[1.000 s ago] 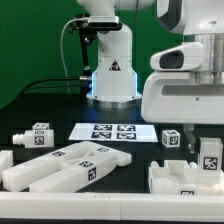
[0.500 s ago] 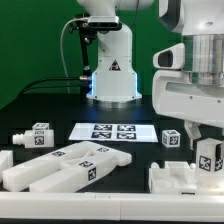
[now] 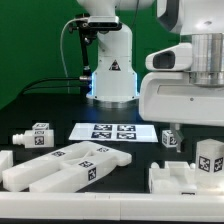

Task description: Assemble chair

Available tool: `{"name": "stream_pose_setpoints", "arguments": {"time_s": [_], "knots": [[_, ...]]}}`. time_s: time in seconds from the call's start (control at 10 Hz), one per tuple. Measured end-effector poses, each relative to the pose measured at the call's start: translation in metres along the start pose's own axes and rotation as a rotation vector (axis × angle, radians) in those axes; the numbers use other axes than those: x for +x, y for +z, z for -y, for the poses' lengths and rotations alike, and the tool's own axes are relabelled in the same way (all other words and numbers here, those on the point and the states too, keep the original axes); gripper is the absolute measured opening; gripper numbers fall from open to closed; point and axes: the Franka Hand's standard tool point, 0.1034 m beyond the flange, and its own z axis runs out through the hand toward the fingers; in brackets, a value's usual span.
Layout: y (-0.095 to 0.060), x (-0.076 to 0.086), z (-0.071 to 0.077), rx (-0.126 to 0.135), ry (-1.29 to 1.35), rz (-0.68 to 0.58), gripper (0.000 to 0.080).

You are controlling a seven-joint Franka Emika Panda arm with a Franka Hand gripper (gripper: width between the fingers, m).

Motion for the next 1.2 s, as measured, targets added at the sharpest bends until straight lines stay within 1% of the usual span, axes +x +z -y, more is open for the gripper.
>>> {"name": "stream_pose_setpoints", "arguments": {"time_s": [0.1,0.3,0.4,0.5,0.6,0.7,0.8,0.9,1.0,1.2], "knots": [[0.0001,0.0,0.0,0.0,-0.045,0.0,0.0634],[0.0001,0.0007,-0.0014,0.0,-0.191,0.0,0.0645],[-0.0006,0.0004,-0.0002,-0.01,-0.314,-0.003,0.0649],[-0.0043,-0.0014,0.0077,-0.035,-0.623,-0.01,0.0649],[-0.0046,-0.0011,0.0067,-0.034,-0.689,-0.005,0.0649],[-0.0036,-0.0011,0.0058,-0.035,-0.686,-0.004,0.0563],[-0.0033,-0.0014,0.0061,-0.034,-0.651,-0.004,0.0427],[-0.0031,-0.0015,0.006,-0.034,-0.643,-0.004,0.0427],[-0.0029,-0.0019,0.0066,-0.031,-0.553,-0.004,0.0283],[-0.0022,0.0005,0.0061,-0.03,-0.317,-0.015,0.0284]]}}
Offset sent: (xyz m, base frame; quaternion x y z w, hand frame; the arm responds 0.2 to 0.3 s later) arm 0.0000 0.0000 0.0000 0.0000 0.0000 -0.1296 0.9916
